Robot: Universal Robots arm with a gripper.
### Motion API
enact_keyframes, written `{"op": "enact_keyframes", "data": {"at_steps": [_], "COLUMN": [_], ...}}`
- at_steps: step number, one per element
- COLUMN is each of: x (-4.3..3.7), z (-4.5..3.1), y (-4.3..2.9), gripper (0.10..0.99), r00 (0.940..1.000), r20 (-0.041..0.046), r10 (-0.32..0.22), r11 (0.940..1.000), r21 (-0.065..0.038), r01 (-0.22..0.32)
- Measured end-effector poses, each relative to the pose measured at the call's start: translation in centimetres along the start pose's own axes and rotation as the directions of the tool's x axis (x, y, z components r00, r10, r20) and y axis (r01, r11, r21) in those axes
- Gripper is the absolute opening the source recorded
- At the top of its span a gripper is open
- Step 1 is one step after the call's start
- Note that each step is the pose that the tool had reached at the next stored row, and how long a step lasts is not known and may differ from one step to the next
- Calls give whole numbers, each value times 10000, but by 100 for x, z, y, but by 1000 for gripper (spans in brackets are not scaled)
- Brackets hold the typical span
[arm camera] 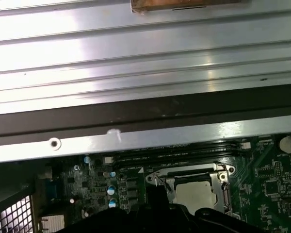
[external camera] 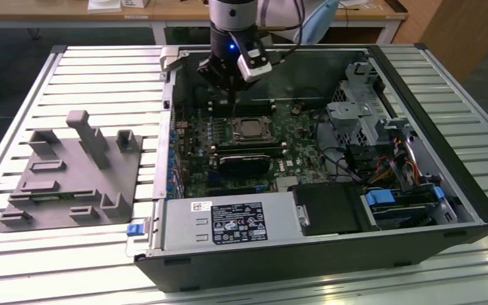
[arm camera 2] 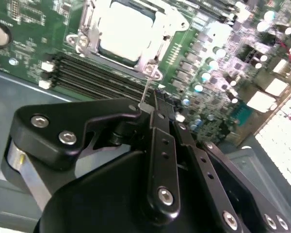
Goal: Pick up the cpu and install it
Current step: 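Install the first cpu locking lever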
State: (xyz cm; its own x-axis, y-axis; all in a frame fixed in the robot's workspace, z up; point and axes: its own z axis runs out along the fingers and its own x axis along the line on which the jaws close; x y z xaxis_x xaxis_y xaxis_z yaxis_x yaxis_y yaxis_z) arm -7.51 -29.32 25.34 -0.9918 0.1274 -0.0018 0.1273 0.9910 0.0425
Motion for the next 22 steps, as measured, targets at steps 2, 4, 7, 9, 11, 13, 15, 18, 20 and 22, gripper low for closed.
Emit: {"op": "enact_keyframes", "data": {"at_steps": [2, 4, 7, 9, 11, 13, 15, 18, 20, 22], "x": [-70, -126, -133, -133, -134, -146, -169, -217, -217, -223], "z": [2, 4, 4, 5, 16, 25, 42, 78, 97, 120], "y": [12, 20, 18, 14, 12, 13, 15, 20, 19, 20], "gripper": [106, 106, 106, 106, 106, 106, 106, 106, 106, 106], "r00": [10000, 10000, 10000, 10000, 10000, 10000, 10000, 9999, 9988, 9976], "r20": [-4, -8, -12, -55, -66, -63, -60, -66, -79, -85], "r10": [-4, -8, -8, -7, -6, -8, -16, -146, -491, -693], "r11": [10000, 10000, 10000, 9993, 9986, 9987, 9987, 9986, 9976, 9964], "r21": [1, 2, -32, -371, -537, -512, -502, -501, -503, -502], "r01": [4, 8, 8, 5, 3, 5, 13, 142, 486, 688]}}
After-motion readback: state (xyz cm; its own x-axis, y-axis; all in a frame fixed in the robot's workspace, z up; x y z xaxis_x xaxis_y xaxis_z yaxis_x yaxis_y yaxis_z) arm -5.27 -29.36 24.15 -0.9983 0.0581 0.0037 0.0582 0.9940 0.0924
